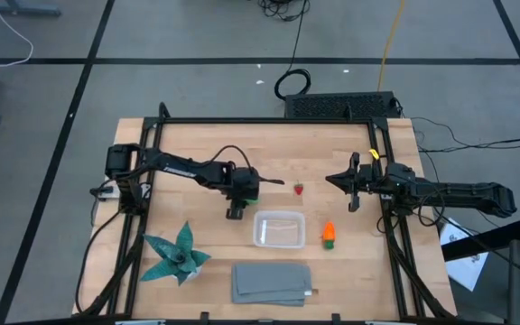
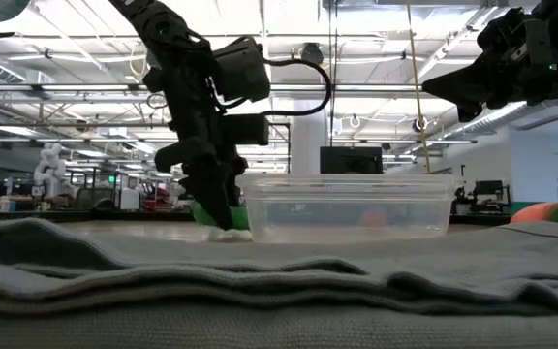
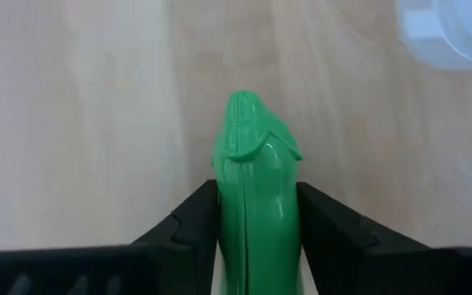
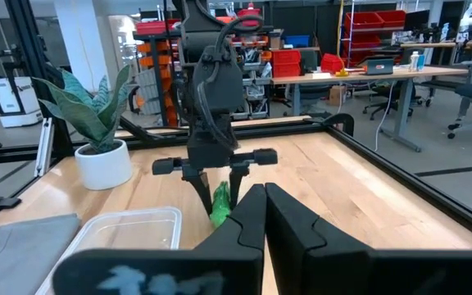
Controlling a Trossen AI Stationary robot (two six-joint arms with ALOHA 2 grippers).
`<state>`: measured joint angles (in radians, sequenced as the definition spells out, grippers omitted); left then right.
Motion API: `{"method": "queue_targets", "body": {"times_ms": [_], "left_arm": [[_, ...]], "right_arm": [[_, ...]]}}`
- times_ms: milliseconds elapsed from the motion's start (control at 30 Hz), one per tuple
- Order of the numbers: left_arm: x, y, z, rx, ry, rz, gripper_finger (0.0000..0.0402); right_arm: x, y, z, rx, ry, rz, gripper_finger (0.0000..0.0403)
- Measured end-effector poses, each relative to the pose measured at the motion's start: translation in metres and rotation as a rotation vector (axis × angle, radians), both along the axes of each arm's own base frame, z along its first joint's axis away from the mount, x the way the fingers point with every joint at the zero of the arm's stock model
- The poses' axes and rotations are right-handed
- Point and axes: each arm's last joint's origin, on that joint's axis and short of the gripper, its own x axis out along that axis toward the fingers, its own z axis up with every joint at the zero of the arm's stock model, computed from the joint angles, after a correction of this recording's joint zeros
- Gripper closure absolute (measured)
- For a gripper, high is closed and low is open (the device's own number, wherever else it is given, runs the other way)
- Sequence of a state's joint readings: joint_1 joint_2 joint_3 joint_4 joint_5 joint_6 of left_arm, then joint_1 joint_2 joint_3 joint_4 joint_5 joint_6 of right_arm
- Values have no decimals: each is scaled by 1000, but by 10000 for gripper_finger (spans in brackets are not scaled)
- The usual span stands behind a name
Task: Pick and placing Produce into tupperware
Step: Put the green peas into the transparent bin
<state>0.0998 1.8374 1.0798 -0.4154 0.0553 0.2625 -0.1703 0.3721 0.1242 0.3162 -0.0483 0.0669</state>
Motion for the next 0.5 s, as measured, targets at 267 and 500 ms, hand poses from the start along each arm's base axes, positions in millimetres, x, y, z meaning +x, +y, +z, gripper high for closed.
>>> {"method": "queue_targets", "body": {"times_ms": [267,500], "left_arm": [[7,3,15,62,10,11,260],[14,5,30,76,-7,-3,260]], "right_arm": [[0,0,0,0,-1,0,403],[0,0,0,0,-1,0,403]]}}
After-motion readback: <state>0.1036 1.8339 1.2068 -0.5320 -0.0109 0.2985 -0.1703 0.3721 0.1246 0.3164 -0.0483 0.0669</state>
